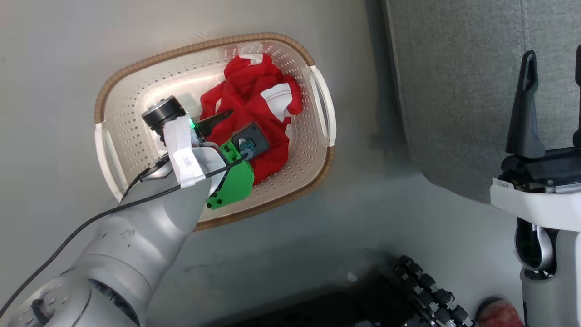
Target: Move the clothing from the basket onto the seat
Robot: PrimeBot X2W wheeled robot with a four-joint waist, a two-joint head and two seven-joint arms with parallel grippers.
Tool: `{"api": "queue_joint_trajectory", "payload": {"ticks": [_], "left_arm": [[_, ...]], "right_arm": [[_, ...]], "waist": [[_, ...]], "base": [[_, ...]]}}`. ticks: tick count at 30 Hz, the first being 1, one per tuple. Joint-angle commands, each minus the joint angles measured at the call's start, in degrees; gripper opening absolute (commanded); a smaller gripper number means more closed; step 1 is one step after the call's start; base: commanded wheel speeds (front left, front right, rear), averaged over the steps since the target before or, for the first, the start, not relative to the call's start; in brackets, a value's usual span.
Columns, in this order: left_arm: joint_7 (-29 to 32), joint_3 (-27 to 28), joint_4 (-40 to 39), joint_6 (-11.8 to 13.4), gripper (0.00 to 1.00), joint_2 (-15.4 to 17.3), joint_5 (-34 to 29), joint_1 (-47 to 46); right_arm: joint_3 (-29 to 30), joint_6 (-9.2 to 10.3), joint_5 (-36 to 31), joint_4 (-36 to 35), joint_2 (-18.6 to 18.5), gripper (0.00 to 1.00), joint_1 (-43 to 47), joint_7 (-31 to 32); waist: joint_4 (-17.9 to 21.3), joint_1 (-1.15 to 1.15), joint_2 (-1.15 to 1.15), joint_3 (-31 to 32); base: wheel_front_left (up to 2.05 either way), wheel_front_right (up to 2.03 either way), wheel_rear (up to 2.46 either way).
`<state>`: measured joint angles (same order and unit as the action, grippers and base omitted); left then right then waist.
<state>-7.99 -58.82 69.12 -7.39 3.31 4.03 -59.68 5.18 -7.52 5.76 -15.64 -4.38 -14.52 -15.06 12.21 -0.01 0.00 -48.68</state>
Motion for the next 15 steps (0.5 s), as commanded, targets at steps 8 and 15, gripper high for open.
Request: {"api": "queue_joint_trajectory", "payload": {"ticks": [8,15], "left_arm": [[4.81,-3.91,1.95,-0.09,1.00,-0.04,6.53,-5.96],[8.53,-7.58,2.79,-0.10,1.00,0.54,11.02,-7.51]], "right_arm": [[-0.35,0.06,-1.13,-3.98,0.57,1.00,-2.69,-0.16],[0.19,0.06,-1.46,-6.20,0.82,1.00,-2.43,-0.16]], "waist": [[3.22,0.01,0.00,-7.74],[3.14,0.01,0.00,-9.62]], "base": [[0.00,0.00,0.00],[0.00,0.00,0.00]]}}
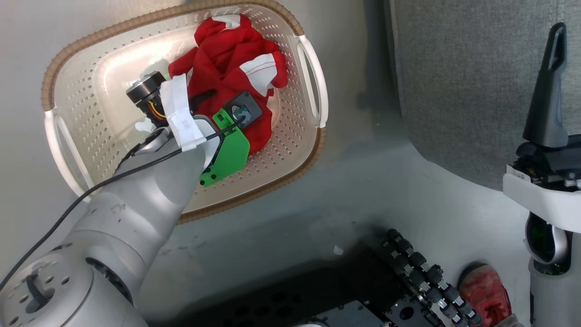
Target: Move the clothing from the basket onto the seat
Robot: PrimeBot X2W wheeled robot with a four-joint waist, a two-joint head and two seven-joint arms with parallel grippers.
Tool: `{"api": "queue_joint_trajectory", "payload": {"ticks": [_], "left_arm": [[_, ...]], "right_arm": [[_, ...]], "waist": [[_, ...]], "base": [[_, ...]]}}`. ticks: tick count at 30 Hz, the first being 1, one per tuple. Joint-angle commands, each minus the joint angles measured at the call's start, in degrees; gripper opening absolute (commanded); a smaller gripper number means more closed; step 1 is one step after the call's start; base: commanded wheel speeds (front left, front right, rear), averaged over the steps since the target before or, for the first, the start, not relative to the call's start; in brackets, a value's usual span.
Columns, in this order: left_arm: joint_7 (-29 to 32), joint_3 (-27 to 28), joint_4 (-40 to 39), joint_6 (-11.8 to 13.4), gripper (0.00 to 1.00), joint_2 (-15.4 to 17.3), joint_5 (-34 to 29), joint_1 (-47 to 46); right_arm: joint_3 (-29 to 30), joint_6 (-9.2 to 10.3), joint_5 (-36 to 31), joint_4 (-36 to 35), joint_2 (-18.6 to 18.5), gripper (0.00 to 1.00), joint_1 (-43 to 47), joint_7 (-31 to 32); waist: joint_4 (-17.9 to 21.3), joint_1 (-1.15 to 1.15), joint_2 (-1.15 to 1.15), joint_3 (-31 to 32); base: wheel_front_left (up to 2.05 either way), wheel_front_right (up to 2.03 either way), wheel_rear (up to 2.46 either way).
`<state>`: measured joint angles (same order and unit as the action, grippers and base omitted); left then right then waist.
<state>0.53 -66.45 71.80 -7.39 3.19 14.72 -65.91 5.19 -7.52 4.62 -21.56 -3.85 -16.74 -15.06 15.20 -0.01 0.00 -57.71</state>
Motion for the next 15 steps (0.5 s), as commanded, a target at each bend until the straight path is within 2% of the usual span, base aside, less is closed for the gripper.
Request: {"api": "queue_joint_trajectory", "payload": {"ticks": [1,8,9,10,11,12,15], "left_arm": [[0.30,-0.52,0.17,-0.10,1.00,0.76,0.75,-1.50],[1.33,-3.20,0.64,-0.10,1.00,0.99,2.38,-2.39],[1.24,-3.48,0.72,-0.11,0.93,0.95,2.61,-2.20],[1.16,-3.62,0.76,-0.11,0.42,0.95,2.94,-2.14],[0.95,-3.68,0.83,-0.10,0.11,1.01,3.29,-2.26],[0.89,-3.80,0.86,-0.11,0.00,1.00,3.64,-2.37],[0.74,-4.05,0.97,-0.10,0.00,0.90,4.94,-2.92]], "right_arm": [[0.29,0.06,-0.19,-0.61,0.32,1.00,0.00,-0.16],[-0.50,0.06,-0.88,-1.58,-0.40,1.00,1.21,-0.16],[-0.59,0.06,-0.98,-1.61,-0.39,1.00,1.20,-0.16],[-0.63,0.06,-1.01,-1.59,-0.38,1.00,1.14,-0.16],[-0.68,0.06,-1.01,-1.55,-0.36,1.00,1.07,-0.16],[-0.70,0.06,-1.02,-1.51,-0.34,1.00,0.99,-0.16],[-0.52,0.06,-0.96,-1.42,-0.26,1.00,0.48,-0.16]], "waist": [[0.04,0.01,0.00,-0.77],[-0.23,0.01,0.00,-1.16],[-0.22,0.01,0.00,-1.16],[-0.21,0.01,0.00,-1.17],[-0.19,0.01,0.00,-1.19],[-0.19,0.01,0.00,-1.19],[-0.41,0.01,0.00,-1.15]], "base": [[0.00,0.00,0.00],[0.00,0.00,0.00],[0.00,0.00,0.00],[0.00,0.00,0.00],[0.00,0.00,0.00],[0.00,0.00,0.00],[0.00,0.00,0.00]]}}
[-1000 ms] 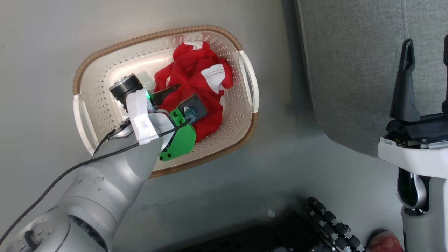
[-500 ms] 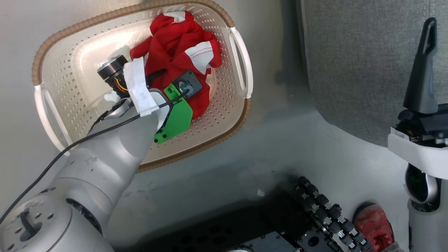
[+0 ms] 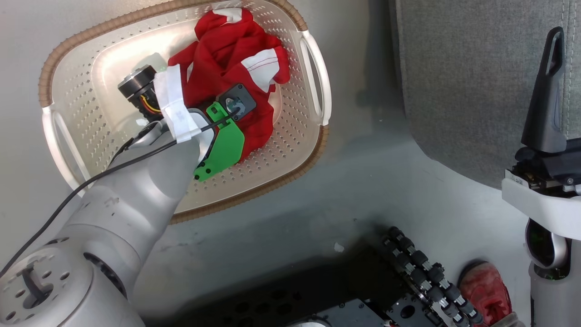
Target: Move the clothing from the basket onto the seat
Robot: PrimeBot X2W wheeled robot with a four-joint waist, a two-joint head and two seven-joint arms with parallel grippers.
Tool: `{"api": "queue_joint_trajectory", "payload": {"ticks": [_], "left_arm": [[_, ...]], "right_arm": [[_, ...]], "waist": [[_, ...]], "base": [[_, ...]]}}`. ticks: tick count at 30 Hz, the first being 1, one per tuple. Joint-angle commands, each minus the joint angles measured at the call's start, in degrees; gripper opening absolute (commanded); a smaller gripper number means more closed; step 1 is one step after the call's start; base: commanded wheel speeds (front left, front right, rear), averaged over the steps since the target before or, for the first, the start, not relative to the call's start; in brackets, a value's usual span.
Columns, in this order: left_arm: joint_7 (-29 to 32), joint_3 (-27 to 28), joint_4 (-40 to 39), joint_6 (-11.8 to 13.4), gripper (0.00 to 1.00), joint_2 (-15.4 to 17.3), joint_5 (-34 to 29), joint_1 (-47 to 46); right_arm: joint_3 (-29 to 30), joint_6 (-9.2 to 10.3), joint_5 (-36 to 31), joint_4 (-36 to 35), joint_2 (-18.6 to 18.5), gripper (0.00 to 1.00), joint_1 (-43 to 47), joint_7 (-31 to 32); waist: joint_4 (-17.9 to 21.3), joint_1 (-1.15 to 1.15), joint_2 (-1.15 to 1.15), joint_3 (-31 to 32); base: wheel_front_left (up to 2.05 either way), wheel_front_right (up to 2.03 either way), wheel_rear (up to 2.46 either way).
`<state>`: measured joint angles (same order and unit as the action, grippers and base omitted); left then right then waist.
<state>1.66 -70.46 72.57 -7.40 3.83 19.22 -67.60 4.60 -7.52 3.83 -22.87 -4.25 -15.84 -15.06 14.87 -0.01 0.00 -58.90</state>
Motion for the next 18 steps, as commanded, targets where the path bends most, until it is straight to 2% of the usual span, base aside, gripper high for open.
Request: {"api": "queue_joint_trajectory", "payload": {"ticks": [1,8,18], "left_arm": [[-0.60,-0.16,0.20,-0.09,0.00,0.23,0.69,-1.41],[-3.93,0.53,0.09,-0.10,0.00,-0.13,3.63,-1.55],[-12.51,3.09,-1.47,1.26,0.00,-0.87,8.20,6.09]], "right_arm": [[0.13,0.06,-0.10,-0.08,0.18,1.00,-0.66,-0.16],[0.59,0.06,0.49,0.76,0.41,1.00,-2.76,-0.16],[0.38,0.06,-0.19,3.47,-0.05,1.00,-1.51,-0.17]], "waist": [[-0.15,0.01,0.00,0.10],[-1.70,0.01,0.00,1.60],[-6.27,0.01,0.00,13.37]], "base": [[0.00,0.00,0.00],[0.00,0.00,0.00],[0.00,0.00,0.00]]}}
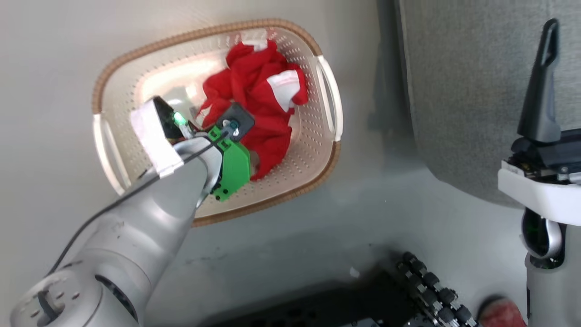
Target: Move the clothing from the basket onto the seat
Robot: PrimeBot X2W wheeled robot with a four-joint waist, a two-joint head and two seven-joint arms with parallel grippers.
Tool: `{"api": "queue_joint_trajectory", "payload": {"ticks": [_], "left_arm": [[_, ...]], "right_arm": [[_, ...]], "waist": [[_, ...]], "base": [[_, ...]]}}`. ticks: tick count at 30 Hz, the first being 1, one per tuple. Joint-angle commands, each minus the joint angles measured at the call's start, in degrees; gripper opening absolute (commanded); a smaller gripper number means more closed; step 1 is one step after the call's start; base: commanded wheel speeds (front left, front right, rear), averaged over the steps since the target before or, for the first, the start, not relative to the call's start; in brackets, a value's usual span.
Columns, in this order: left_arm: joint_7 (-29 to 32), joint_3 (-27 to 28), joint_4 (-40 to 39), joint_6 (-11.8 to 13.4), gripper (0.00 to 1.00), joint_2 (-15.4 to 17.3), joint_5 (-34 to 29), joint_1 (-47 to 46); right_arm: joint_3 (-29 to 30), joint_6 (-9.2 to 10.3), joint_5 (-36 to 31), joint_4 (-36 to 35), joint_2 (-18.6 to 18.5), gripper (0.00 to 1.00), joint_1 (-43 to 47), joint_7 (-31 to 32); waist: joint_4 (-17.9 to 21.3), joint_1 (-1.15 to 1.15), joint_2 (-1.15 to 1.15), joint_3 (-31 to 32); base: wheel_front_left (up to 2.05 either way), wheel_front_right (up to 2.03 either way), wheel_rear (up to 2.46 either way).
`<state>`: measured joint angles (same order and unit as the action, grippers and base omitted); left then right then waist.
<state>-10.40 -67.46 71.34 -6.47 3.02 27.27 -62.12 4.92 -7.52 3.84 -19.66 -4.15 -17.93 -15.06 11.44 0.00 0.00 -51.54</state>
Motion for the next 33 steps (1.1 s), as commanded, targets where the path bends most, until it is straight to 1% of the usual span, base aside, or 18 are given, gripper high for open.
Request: {"api": "queue_joint_trajectory", "payload": {"ticks": [1,5,10,12,15,22,30,33], "left_arm": [[-1.22,0.19,-0.53,0.43,0.00,-0.11,0.45,1.71],[-3.76,1.08,-2.18,1.02,0.00,-0.12,2.28,5.91],[-4.83,2.93,-5.26,2.17,0.00,-0.12,3.86,10.82],[-4.82,4.91,-8.58,3.20,0.00,0.09,4.72,12.87],[-4.80,8.33,-14.96,4.92,0.00,1.86,5.14,17.29],[-4.80,15.93,-28.96,8.67,0.00,5.00,3.52,27.90],[-4.82,20.37,-39.76,11.34,0.00,6.90,0.86,35.09],[-4.82,21.37,-43.17,12.09,0.00,7.55,0.09,36.57]], "right_arm": [[-0.08,0.06,-0.17,0.62,-0.17,1.00,1.07,-0.16],[-0.50,0.06,0.23,2.40,-0.13,1.00,2.74,-0.16],[-1.00,0.06,0.54,4.36,-0.14,1.00,5.78,-0.16],[-1.26,0.06,0.66,5.31,-0.07,1.00,7.19,-0.17],[-1.96,0.06,0.94,6.96,0.11,1.00,9.80,-0.16],[-4.15,0.06,1.58,10.66,0.50,1.00,15.25,-0.16],[-7.17,0.06,1.64,13.59,-0.78,1.00,20.36,-0.16],[-8.06,0.06,1.83,14.16,-1.11,1.00,21.74,-0.16]], "waist": [[-3.17,0.00,0.00,7.60],[-4.02,0.00,0.00,14.09],[-4.95,0.00,0.00,21.76],[-5.27,0.00,0.00,25.01],[-5.43,0.00,0.00,29.94],[-4.99,0.00,0.00,40.32],[-4.07,0.00,0.00,48.71],[-3.93,0.00,0.00,50.31]], "base": [[0.00,0.00,0.00],[0.00,0.00,0.00],[0.00,0.00,0.00],[0.00,0.00,0.00],[0.00,0.00,0.00],[0.00,0.00,0.00],[0.00,0.00,0.00],[0.00,0.00,0.00]]}}
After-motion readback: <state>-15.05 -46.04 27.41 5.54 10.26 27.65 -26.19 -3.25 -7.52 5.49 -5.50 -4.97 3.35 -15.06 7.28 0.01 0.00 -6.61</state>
